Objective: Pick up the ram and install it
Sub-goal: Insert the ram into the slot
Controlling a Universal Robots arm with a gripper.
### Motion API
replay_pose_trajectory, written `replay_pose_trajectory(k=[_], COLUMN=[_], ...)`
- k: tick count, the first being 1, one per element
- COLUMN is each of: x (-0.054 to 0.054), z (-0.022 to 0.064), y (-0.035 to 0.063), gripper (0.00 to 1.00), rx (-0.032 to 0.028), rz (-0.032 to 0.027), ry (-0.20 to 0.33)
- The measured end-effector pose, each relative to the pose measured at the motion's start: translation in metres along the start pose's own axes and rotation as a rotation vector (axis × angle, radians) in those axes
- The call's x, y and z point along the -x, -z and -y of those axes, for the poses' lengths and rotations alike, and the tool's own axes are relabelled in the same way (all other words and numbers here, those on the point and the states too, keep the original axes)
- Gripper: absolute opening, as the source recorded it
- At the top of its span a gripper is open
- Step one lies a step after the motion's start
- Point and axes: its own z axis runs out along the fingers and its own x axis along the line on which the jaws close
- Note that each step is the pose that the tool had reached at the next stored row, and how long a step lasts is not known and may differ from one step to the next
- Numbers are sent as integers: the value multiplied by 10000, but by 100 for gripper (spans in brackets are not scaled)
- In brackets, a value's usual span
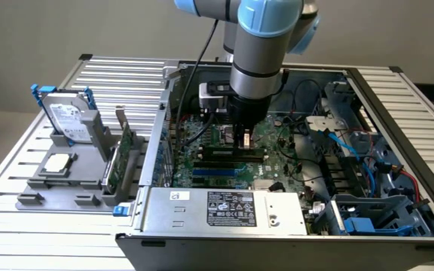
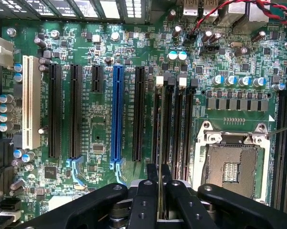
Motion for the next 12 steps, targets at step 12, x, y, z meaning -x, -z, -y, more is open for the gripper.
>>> replay_pose_trajectory(k=[12], x=[0], z=[0], y=[13], gripper=[14], rx=[-1], rz=[-1], ry=[-28])
